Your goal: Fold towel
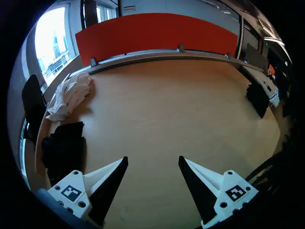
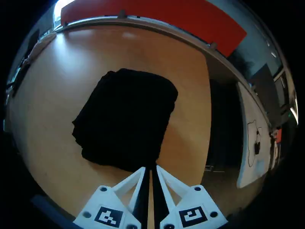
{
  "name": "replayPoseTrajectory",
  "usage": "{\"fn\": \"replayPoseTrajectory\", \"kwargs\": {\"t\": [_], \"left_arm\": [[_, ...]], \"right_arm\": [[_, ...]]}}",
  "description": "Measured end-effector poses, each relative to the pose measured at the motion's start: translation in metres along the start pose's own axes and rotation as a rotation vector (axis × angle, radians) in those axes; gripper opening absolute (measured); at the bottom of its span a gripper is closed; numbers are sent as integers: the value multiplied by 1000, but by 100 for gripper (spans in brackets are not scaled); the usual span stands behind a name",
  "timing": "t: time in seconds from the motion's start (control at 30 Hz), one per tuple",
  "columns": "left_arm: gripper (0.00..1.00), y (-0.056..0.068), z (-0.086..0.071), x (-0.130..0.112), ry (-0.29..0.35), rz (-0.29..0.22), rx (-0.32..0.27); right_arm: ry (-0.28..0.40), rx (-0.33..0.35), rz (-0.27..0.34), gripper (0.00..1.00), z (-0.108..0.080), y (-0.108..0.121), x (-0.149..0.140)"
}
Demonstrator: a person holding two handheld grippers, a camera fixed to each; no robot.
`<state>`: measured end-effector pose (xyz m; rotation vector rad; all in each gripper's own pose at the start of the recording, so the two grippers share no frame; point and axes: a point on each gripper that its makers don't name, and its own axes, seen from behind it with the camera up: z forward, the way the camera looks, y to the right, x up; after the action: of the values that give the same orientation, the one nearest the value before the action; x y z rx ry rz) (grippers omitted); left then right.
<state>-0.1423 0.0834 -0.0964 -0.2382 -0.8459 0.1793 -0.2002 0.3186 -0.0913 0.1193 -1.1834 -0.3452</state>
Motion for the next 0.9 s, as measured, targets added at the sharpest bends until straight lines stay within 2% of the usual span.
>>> {"fn": "replayPoseTrajectory", "kwargs": {"t": [0.9], "left_arm": [[99, -3, -3, -2, -2, 1, 5]], "right_arm": [[-34, -23, 14, 7, 16, 1, -10]]}}
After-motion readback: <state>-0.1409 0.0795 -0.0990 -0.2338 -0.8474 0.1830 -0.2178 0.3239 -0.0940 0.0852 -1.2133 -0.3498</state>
